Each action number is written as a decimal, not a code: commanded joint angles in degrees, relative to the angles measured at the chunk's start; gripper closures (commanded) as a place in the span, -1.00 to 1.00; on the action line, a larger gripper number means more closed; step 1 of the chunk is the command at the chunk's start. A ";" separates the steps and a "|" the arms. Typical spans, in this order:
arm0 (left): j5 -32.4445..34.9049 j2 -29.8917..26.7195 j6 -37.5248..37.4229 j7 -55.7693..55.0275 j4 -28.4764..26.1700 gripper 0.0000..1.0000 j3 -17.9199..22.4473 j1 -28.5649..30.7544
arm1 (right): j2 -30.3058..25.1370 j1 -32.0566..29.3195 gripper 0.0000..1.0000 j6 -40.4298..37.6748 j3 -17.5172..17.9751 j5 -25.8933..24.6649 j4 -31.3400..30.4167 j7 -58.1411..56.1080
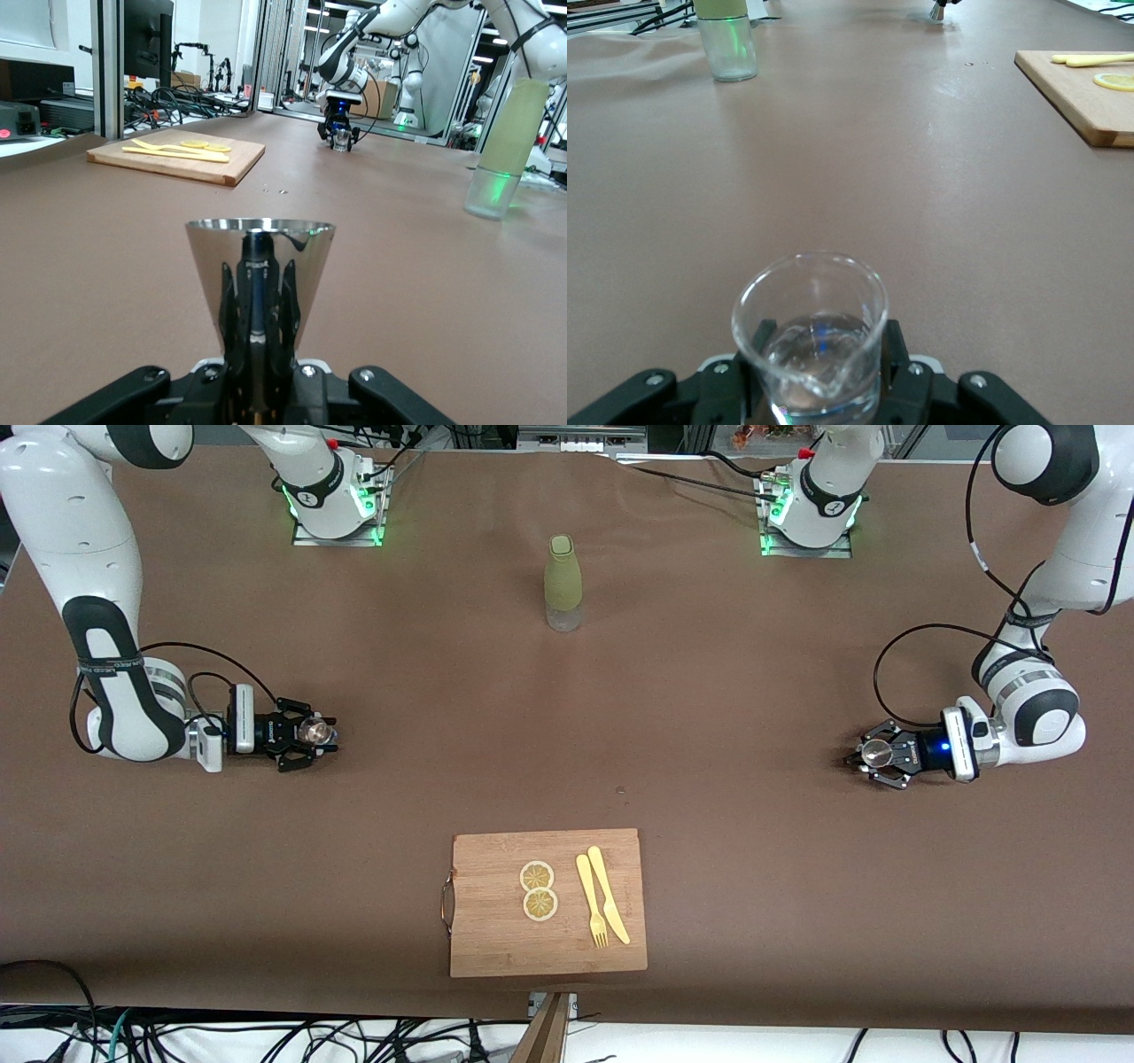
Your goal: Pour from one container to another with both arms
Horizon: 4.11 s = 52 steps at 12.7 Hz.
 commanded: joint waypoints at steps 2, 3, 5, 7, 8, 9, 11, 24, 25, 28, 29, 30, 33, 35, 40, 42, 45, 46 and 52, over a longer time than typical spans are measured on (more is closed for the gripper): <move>1.07 0.41 0.80 2.40 0.00 0.74 0.06 -0.39 | 0.76 -0.66 -0.99 0.03 -0.50 0.20 0.75 -0.04; 1.07 0.23 0.80 2.66 -0.09 0.61 0.06 -0.39 | 0.76 -0.66 -0.99 -0.15 -1.37 0.02 0.75 -0.04; 0.98 -0.03 0.80 2.75 -0.70 -1.00 0.06 -0.30 | 0.67 -0.66 -0.99 -0.41 -2.96 -0.41 0.67 -0.04; 1.07 -1.70 0.80 2.23 -0.70 -1.00 0.06 -0.12 | 0.67 -0.66 -0.99 -0.67 -3.40 -1.38 0.67 -0.04; 1.07 -2.75 0.80 1.79 -0.88 -1.00 0.24 -0.04 | 0.67 -0.66 -0.99 -1.63 -3.84 -1.47 0.67 -0.04; 1.07 -3.28 0.71 0.91 -0.88 -1.00 0.33 0.23 | 0.67 -0.66 -0.99 -1.82 -4.36 -1.73 0.67 -0.04; 2.81 -5.21 0.71 -1.72 -0.79 -1.00 1.03 0.49 | 0.67 -0.58 -0.99 -1.91 -4.45 -2.53 0.75 -0.04; 6.52 -11.63 0.09 -13.67 -1.49 -1.00 4.81 1.11 | -5.73 0.13 -0.99 -1.82 -5.33 -13.40 0.75 12.50; 7.82 -12.68 0.09 -16.29 -1.93 -1.00 4.98 1.11 | -8.09 0.21 -1.00 -1.82 -5.33 -16.30 0.67 16.45; 9.85 -16.11 0.18 -24.81 -3.42 -1.00 5.07 1.46 | -14.86 2.66 -0.99 -1.56 -5.33 -23.33 0.58 30.24; 10.47 -17.25 0.62 -28.94 -3.43 -1.00 5.07 1.46 | -17.06 3.89 -0.99 -1.29 -5.33 -25.88 0.49 35.51; 12.04 -18.83 1.05 -33.24 -3.43 -1.00 5.07 1.37 | -19.61 4.95 -0.99 -1.03 -5.33 -28.78 0.32 41.47; 16.61 -25.06 2.64 -48.52 -3.43 -1.00 4.46 0.85 | -26.64 8.12 -0.99 -0.32 -3.85 -36.78 -0.04 60.80; 19.08 -28.76 2.90 -60.56 -3.43 -1.00 2.27 0.76 | -29.72 8.30 -0.99 1.42 1.23 -41.35 0.05 73.29; 28.65 -38.25 10.71 -90.71 -3.86 -1.00 -4.67 -0.03 | -35.70 7.86 -0.99 2.58 13.37 -55.06 0.58 105.11; 33.39 -41.59 14.06 -101.26 -4.31 -1.00 -5.82 -2.04 | -38.43 6.82 -0.99 2.32 17.76 -58.32 0.58 119.16; 44.53 -46.69 15.03 -122.50 -4.22 -1.00 -10.37 -4.25 | -42.30 6.02 -0.99 0.39 21.20 -59.13 0.58 139.30; 47.62 -48.27 15.12 -129.63 -4.22 -1.00 -11.87 -4.69 | -43.61 5.93 -0.99 -0.58 21.21 -59.13 0.58 142.14; 58.88 -56.19 7.75 -148.21 -4.75 -1.00 -13.03 -11.27 | -46.88 2.85 -1.00 -12.17 20.51 -60.27 4.79 146.90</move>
